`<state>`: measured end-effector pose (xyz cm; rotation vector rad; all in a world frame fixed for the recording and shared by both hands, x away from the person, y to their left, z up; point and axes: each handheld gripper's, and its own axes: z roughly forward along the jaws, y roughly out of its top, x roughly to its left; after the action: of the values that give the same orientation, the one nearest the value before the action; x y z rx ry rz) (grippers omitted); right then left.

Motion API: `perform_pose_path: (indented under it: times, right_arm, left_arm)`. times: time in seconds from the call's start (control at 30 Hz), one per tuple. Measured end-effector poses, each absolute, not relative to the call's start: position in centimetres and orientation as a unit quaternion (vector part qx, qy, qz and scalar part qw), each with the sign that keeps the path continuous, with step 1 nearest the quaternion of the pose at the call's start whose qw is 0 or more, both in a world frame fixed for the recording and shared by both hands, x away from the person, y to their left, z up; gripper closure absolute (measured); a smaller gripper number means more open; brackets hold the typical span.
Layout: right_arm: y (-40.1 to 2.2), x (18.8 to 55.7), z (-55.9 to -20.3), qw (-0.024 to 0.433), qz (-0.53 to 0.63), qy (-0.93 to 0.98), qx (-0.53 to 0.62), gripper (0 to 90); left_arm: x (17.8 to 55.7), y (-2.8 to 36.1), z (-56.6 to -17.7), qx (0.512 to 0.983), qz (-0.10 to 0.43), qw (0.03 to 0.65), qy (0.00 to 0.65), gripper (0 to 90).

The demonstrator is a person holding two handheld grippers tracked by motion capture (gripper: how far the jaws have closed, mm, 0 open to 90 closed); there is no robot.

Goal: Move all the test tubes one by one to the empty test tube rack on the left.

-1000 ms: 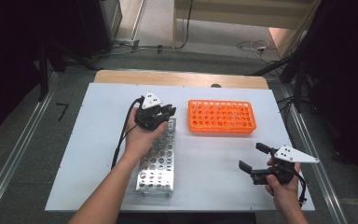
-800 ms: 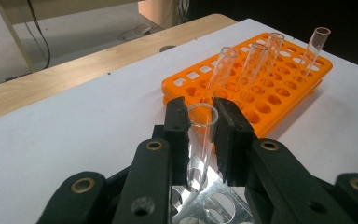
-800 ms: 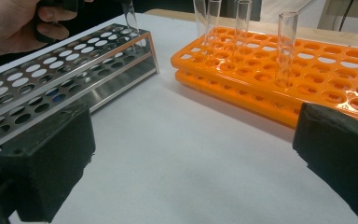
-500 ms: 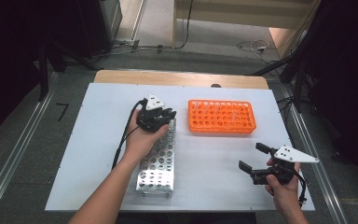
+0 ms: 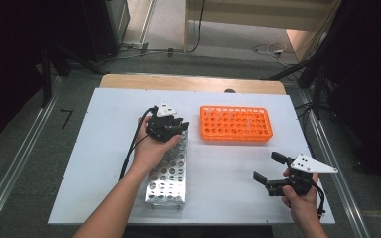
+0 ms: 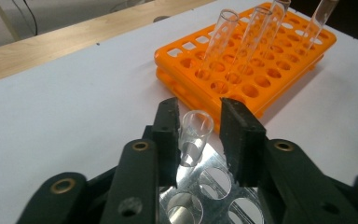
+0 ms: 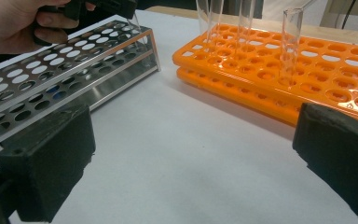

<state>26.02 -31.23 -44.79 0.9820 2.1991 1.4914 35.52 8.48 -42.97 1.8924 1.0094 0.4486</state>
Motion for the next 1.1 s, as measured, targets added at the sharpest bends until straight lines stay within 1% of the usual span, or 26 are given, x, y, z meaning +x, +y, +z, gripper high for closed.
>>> perform_pose_path:
  times: [0.13,0.33,0.57,0.73,0.8,1.1]
  right_arm:
    - [-31.2,26.1,-44.8,0.154,0.521,0.767,0.342,0.0]
    - [-31.0,26.2,-44.8,0.152,0.519,0.768,0.343,0.0]
    - [-30.7,26.8,-44.6,0.153,0.516,0.769,0.345,0.0]
    - [-30.2,27.5,-44.2,0.156,0.508,0.771,0.351,0.0]
    - [-30.1,28.0,-44.0,0.155,0.511,0.768,0.353,0.0]
    - [-29.4,30.7,-43.3,0.163,0.507,0.762,0.367,0.0]
  left_arm:
    - [35.0,8.9,-42.8,0.76,0.179,0.475,0.406,53.7]
    - [33.3,9.6,-42.1,0.746,0.173,0.513,0.387,32.5]
    - [31.2,10.8,-41.5,0.737,0.173,0.535,0.375,13.7]
    - [30.1,11.5,-41.4,0.732,0.165,0.545,0.375,2.3]
    - [29.6,11.8,-41.4,0.73,0.163,0.551,0.372,0.0]
    - [28.2,12.9,-41.6,0.719,0.159,0.566,0.37,0.0]
